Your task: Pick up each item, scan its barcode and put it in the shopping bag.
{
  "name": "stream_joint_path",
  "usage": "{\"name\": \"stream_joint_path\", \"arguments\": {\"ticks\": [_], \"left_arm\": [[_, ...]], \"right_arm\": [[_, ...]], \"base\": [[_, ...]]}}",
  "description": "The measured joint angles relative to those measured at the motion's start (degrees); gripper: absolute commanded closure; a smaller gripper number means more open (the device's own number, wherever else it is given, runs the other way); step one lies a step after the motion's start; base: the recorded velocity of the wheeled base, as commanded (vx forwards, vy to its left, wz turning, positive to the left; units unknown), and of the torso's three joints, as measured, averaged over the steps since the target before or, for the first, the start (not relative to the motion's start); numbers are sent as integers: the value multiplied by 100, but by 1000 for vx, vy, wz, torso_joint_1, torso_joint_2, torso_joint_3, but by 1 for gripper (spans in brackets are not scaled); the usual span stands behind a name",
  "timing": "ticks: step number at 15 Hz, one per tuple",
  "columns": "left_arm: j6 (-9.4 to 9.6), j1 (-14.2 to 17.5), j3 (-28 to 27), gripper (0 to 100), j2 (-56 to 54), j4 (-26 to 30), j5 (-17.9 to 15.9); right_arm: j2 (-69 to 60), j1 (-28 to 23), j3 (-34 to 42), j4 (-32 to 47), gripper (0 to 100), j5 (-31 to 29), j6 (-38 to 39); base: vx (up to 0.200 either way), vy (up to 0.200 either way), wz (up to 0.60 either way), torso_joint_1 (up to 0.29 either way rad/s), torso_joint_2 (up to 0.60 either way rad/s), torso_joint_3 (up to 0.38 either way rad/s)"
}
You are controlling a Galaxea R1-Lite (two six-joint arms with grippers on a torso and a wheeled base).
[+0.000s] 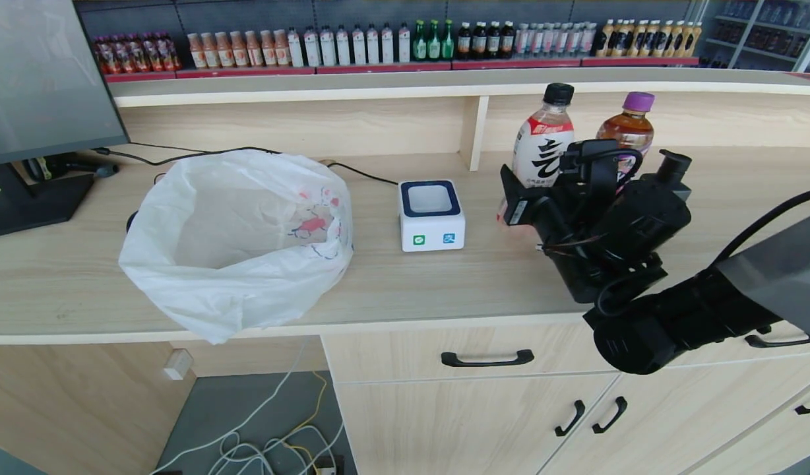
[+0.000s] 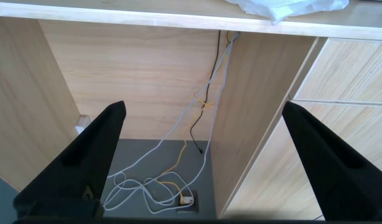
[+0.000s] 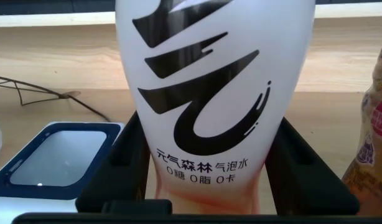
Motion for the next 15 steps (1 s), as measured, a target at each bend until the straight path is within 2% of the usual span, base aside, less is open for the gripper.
{"name": "stream_joint_path", "arguments": {"ticks": [10,15], "left_arm": [[-2,0,0,0,0,0,-2],[-2,1,0,0,0,0,-2]], "right_arm": [[-767,308,412,2,100,2,-99],[-1246,449,1187,-121,100,2,-66]], "base": [[0,0,0,0,0,0],[0,0,0,0,0,0]]}}
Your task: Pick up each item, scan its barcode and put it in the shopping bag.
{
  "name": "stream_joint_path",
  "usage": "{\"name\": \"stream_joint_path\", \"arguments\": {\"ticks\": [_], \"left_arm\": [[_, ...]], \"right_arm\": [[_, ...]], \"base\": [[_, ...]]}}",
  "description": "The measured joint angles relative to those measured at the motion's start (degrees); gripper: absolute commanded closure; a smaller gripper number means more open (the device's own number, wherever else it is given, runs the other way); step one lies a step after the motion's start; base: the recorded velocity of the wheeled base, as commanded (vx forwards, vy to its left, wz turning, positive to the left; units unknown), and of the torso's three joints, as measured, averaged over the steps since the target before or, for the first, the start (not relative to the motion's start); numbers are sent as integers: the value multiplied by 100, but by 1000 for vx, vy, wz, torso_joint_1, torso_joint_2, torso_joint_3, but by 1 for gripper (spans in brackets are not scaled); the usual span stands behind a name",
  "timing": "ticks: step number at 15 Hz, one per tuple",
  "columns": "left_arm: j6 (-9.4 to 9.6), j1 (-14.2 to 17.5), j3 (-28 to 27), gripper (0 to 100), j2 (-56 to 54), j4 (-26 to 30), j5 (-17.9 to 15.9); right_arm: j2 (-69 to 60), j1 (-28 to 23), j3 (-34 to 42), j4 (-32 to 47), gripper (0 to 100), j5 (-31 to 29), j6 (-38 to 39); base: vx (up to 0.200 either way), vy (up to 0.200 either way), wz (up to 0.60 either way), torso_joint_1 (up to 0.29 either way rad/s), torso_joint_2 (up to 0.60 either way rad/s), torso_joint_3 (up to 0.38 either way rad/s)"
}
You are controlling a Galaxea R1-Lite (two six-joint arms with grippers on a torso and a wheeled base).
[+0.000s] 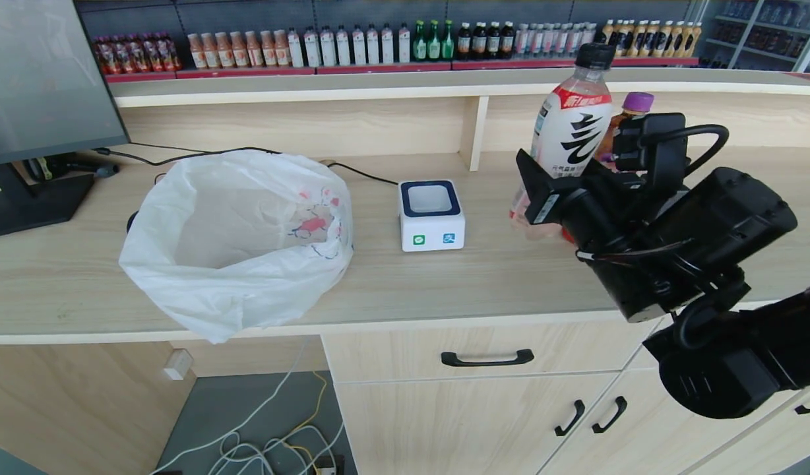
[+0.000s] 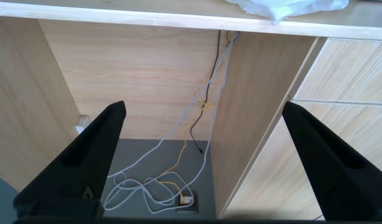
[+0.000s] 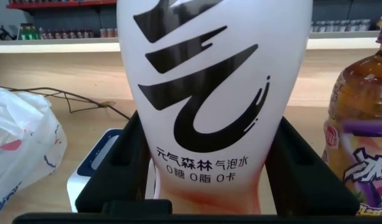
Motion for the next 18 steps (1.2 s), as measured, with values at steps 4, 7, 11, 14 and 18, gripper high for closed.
{"name": "stream_joint_path", "arguments": {"ticks": [4,7,11,14,18], "left_arm": [[0,0,0,0,0,0,0],[0,0,0,0,0,0,0],[0,0,0,0,0,0,0],[0,0,0,0,0,0,0],[2,0,0,0,0,0,0]], "right_arm": [[-561,268,1154,-283,100,2,35],[-1020,557,1704,-294,100,210,61],[-1506,695,2137,-272,100,585,255],[-1724,717,2263,-255,100,1508,318],[-1840,729,2343,-250,100,2364,701]], "base": [[0,0,0,0,0,0],[0,0,0,0,0,0],[0,0,0,0,0,0],[0,0,0,0,0,0],[0,0,0,0,0,0]]}}
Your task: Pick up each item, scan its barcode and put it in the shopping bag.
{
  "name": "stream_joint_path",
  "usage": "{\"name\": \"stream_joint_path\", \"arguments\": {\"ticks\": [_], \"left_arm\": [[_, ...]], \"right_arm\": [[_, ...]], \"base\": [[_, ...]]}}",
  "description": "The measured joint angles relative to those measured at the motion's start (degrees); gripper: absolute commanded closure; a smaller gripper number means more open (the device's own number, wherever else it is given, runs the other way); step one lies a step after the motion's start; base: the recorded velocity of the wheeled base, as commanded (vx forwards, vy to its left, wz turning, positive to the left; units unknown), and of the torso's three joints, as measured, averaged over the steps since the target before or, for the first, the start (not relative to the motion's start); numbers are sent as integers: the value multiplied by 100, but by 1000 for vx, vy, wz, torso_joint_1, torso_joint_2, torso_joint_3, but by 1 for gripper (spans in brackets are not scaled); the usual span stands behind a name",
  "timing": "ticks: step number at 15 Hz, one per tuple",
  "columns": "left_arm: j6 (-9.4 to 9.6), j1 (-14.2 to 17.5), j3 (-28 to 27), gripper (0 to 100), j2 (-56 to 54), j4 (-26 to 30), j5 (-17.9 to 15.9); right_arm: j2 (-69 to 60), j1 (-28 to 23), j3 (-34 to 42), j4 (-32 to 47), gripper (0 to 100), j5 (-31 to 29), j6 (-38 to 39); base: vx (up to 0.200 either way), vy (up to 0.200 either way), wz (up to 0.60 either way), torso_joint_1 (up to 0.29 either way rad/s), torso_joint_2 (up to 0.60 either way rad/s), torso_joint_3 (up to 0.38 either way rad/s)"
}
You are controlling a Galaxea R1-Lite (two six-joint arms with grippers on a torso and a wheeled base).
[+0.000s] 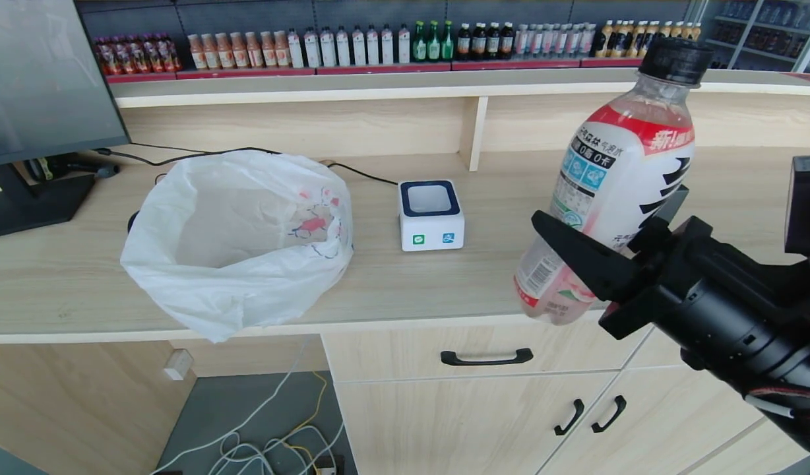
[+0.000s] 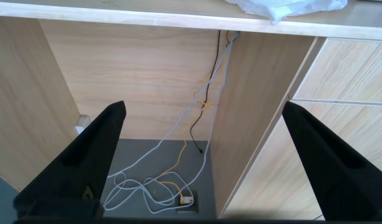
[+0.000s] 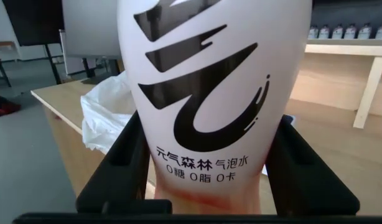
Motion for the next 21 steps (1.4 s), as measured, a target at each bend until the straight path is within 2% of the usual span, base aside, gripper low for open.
{"name": "stream_joint_path", "arguments": {"ticks": [4,8,12,18,21], "left_arm": [[-2,0,0,0,0,0,0],[-2,5,0,0,0,0,2],[-2,-6,0,0,0,0,2],[0,-1,0,0,0,0,0],[0,0,0,0,0,0,2]], "right_arm": [[-2,190,-66,0,100,361,661],[50,738,-383,0,100,468,1746],[190,953,-571,-13,100,862,2120],[223,1133,-791,-33,100,884,2971],[249,1137,-841,-49,100,881,3018]], "base": [[0,0,0,0,0,0],[0,0,0,0,0,0],[0,0,0,0,0,0],[0,0,0,0,0,0],[0,0,0,0,0,0]]}}
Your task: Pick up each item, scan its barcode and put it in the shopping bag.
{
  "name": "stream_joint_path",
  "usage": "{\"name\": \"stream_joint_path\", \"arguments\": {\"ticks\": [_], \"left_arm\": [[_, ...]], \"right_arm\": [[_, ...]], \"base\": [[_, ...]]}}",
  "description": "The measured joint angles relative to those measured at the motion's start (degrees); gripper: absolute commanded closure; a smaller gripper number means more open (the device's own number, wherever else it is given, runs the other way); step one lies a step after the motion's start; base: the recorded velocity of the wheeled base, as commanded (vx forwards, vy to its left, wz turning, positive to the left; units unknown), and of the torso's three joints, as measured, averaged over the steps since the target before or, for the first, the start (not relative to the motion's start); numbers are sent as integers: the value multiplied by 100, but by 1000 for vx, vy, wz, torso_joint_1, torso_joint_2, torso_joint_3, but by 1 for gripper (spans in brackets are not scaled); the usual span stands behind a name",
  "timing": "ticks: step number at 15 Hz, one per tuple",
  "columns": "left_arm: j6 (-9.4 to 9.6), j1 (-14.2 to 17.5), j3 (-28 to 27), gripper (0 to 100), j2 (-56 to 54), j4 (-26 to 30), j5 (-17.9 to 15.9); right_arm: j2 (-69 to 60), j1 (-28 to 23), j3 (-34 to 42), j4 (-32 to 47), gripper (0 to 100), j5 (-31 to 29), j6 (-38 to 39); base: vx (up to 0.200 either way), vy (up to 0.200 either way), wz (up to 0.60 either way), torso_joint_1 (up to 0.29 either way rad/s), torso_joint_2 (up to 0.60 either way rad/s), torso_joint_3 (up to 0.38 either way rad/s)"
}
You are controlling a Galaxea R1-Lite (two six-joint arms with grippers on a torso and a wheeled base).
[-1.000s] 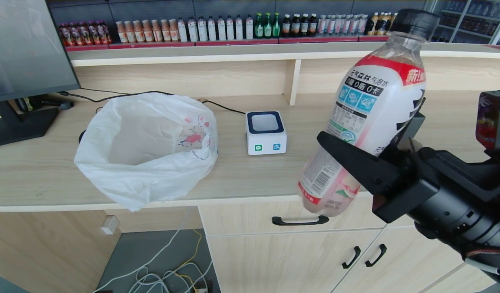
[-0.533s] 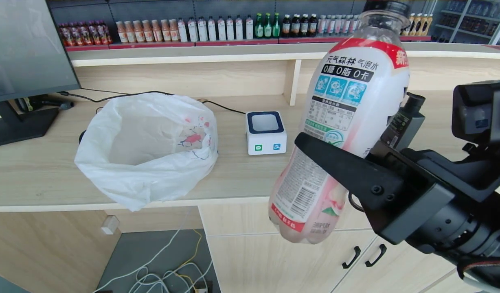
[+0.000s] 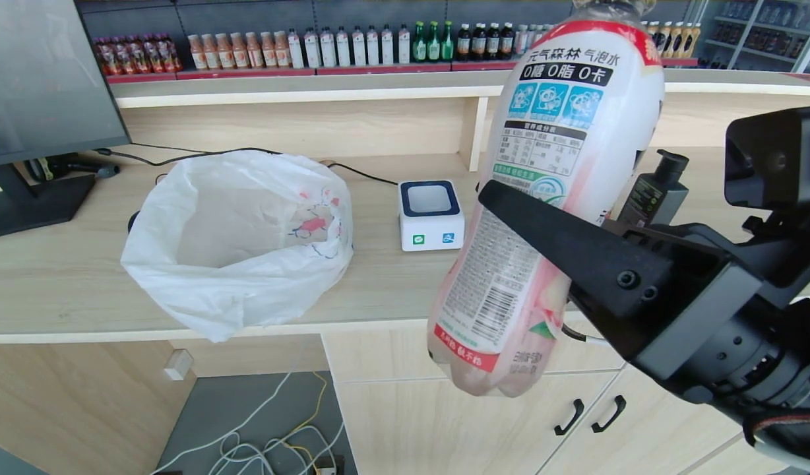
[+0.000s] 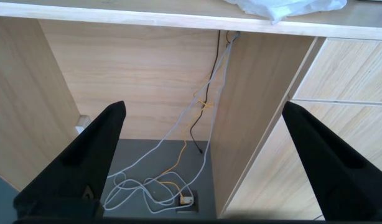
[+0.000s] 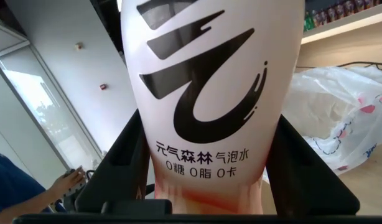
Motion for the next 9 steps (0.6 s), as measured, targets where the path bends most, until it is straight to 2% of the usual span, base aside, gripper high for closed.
{"name": "stream_joint_path", "arguments": {"ticks": [9], "left_arm": [[-2,0,0,0,0,0,-5]], "right_arm": [[-9,2,56,-2,100,0,-4]], "base": [[0,0,0,0,0,0]]}}
